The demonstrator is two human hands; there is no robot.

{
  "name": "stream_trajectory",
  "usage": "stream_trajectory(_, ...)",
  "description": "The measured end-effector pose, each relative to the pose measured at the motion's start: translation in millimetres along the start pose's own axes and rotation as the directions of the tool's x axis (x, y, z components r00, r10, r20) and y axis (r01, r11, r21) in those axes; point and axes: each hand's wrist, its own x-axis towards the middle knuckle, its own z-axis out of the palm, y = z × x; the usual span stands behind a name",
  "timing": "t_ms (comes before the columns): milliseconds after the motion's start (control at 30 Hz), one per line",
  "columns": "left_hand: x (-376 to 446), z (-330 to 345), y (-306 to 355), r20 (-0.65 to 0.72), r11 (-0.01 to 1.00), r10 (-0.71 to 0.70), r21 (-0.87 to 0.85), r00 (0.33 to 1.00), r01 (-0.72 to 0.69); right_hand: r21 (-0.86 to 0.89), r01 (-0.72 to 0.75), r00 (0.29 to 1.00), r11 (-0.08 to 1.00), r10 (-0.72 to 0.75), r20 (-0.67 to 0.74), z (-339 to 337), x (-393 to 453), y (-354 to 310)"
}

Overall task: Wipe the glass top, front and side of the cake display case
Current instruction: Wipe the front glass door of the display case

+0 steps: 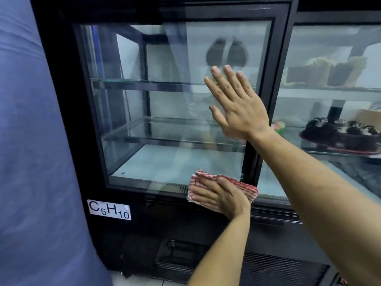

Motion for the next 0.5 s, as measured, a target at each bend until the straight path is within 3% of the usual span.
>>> stream_trajectory(167,116,-69,-6,-0.322,0.996,-0.015,-0.093,0.947,-0.016,-0.009,-0.008,1.000,1.000,0.008,0.005,1,0,-3)
stream_trajectory(267,189,-127,-23,-0.410,0.995,0.087,-0.002,0.908,-0.096,-0.008,-0.009,1.000,1.000,0.009,0.009,-1,1,-2)
stream_trajectory(400,255,-190,-41,-0.398,1.000,0.004,0.012,0.917,0.001,-0.014,-0.007,1.000,1.000,0.007,-0.002,2,1,-3)
stream_trajectory(500,217,-164,-39,-0.361,0.999,0.007,0.039,0.933,0.008,-0.017,-0.007,1.000,1.000,0.007,0.001,2,1,-4)
